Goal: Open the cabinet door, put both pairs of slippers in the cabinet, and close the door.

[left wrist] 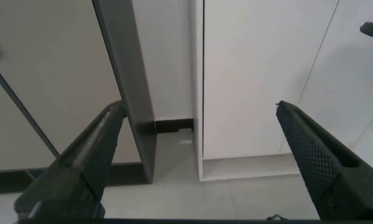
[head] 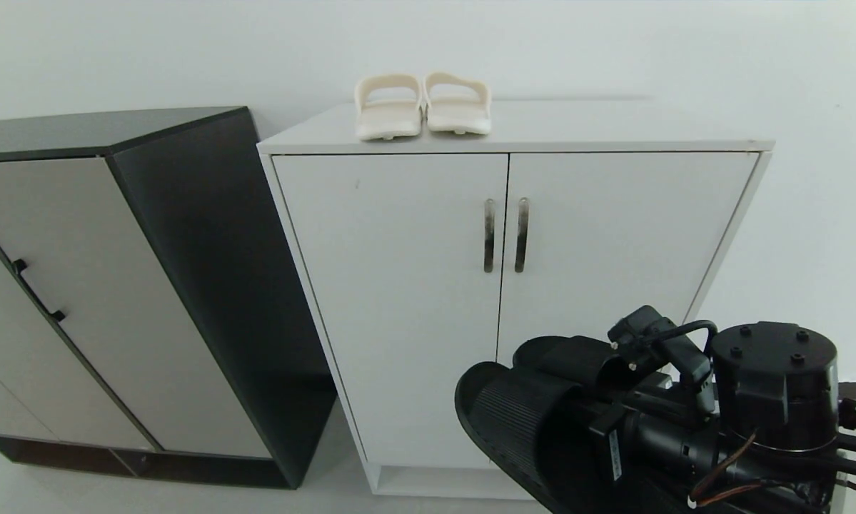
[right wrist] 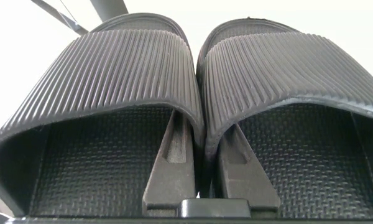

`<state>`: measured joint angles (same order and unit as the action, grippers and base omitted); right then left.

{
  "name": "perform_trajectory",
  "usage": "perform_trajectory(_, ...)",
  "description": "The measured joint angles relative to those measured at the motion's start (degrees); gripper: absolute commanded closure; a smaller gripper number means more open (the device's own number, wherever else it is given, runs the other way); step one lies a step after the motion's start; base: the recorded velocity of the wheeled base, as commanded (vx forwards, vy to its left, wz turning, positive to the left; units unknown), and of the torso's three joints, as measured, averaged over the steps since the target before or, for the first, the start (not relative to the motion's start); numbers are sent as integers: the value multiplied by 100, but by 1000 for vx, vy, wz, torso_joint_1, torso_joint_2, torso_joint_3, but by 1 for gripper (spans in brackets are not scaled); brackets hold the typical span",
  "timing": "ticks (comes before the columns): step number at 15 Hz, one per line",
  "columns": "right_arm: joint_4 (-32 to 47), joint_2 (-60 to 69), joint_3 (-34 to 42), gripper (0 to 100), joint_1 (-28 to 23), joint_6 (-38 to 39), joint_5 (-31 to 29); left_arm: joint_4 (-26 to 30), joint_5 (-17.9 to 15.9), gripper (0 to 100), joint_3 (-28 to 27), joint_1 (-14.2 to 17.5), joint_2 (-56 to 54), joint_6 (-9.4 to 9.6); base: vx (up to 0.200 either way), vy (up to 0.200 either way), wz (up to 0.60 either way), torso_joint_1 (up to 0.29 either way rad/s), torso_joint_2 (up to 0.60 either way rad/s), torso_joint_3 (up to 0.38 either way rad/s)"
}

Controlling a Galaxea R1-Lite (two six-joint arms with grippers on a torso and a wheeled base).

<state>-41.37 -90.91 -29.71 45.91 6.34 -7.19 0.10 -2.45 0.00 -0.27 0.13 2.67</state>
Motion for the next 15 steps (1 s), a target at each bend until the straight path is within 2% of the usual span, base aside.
perform_trajectory(3, 0, 83, 27, 100, 63, -77, -2, -7, -26, 0, -27, -13, 195, 37, 0, 0, 0, -28, 409, 367)
perform_trajectory(4, 5, 100, 33, 100, 67, -87, -2, -30, -59, 0, -118, -24, 315, 6, 0, 0, 0, -2, 198, 183)
perform_trajectory(5, 0, 113, 33, 100, 69, -88, -2, -61, -138, 0, -313, -39, 513, -123, 0, 0, 0, -7, 105, 119)
perform_trajectory(7, 0, 124, 37, 100, 72, -88, -2, -132, -556, 0, -785, -55, 1126, -310, 0, 0, 0, -1, 35, 25)
perform_trajectory(9, 0, 135, 37, 100, 74, -88, -2, -210, -1318, 0, -1135, -66, 1930, -289, 0, 0, 0, 0, 0, 0)
perform_trajectory(11, 0, 157, 44, 100, 74, -95, 0, -477, -1922, 0, -1417, -77, 2825, -246, 0, 0, 0, 0, 0, 0)
perform_trajectory(13, 0, 171, 46, 100, 74, -99, -2, -1087, -2215, 0, -1655, -162, 3845, -234, 0, 0, 0, 0, 0, 0)
perform_trajectory(14, 0, 174, 46, 100, 74, -99, -2, -1493, -2305, 0, -1764, -289, 4335, -235, 0, 0, 0, 0, 0, 0)
perform_trajectory(15, 0, 177, 46, 100, 74, -99, -2, -1849, -2365, 0, -1880, -560, 4818, -243, 0, 0, 0, 0, 0, 0)
